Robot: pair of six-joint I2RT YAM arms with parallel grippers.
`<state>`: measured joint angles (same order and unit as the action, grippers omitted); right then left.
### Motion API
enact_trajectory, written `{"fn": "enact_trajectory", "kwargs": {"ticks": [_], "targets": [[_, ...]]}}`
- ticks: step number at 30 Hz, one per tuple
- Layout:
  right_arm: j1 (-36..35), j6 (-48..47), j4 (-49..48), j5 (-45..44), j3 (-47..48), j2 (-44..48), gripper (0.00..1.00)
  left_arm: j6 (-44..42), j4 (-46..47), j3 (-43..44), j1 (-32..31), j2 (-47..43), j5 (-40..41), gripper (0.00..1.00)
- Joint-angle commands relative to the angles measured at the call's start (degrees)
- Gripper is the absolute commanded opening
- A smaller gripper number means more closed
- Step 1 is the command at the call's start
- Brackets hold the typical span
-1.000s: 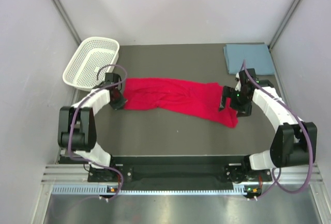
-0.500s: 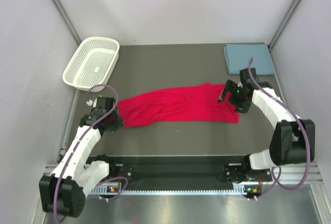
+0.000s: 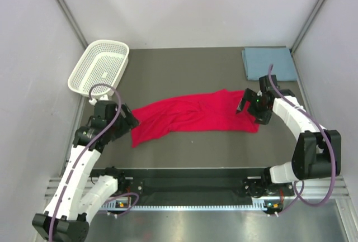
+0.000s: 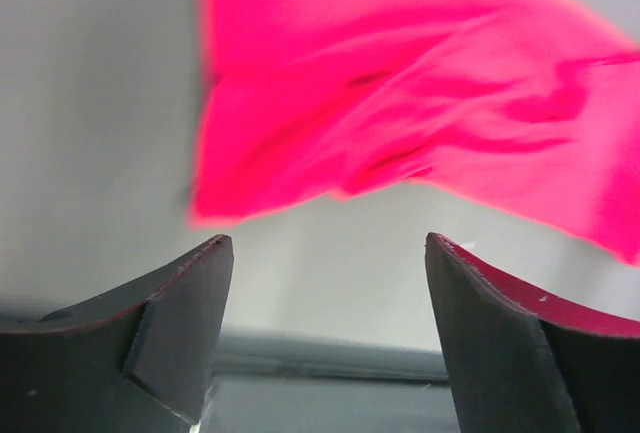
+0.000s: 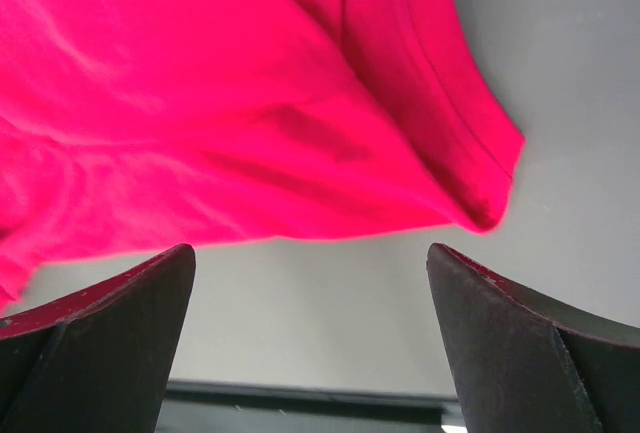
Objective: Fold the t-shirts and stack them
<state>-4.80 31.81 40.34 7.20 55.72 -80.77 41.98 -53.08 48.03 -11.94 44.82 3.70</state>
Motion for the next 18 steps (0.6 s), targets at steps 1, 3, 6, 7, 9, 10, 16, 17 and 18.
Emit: {"fn": "enact_trajectory", "kwargs": {"ticks": [1,3,6,7,9,10,16,17,18], "targets": [[0.6,-6.5,5.7,-0.2,3.4,3.3,0.99,-6.4,13.9,4.3,-0.2,0.4,-5.9,0.81],[0.6,-7.6,7.6,-1.3,4.1,5.6,1.0,-8.3,20.9,5.1,-0.3,4.9,-9.6,0.79],[0.6,-8.3,9.5,-2.1,5.2,7.7,1.0,-13.0,31.0,9.3,-2.3,15.8,-14.9,0.75],[0.6,-8.3,9.7,-2.1,5.5,8.3,1.0,-14.8,32.6,11.2,-3.5,22.3,-15.9,0.74],[0.8,-7.9,9.7,-1.8,5.8,8.0,1.0,-19.8,37.1,17.9,-7.6,29.0,-17.2,0.72],[0.9,-7.3,9.7,-1.5,6.8,6.7,0.99,-21.0,38.2,23.1,-8.6,35.8,-18.7,0.71],[1.3,-5.9,1.2,-2.9,13.9,-2.2,0.95,-24.6,41.0,42.5,-14.1,57.2,-28.6,0.66],[1.5,-6.0,0.8,-2.5,15.3,-3.8,0.86,-24.7,40.9,44.2,-14.9,58.9,-28.8,0.66],[2.1,-6.1,-0.7,-2.1,17.5,-7.3,0.8,-24.1,40.1,45.9,-15.0,60.4,-30.0,0.66]]}}
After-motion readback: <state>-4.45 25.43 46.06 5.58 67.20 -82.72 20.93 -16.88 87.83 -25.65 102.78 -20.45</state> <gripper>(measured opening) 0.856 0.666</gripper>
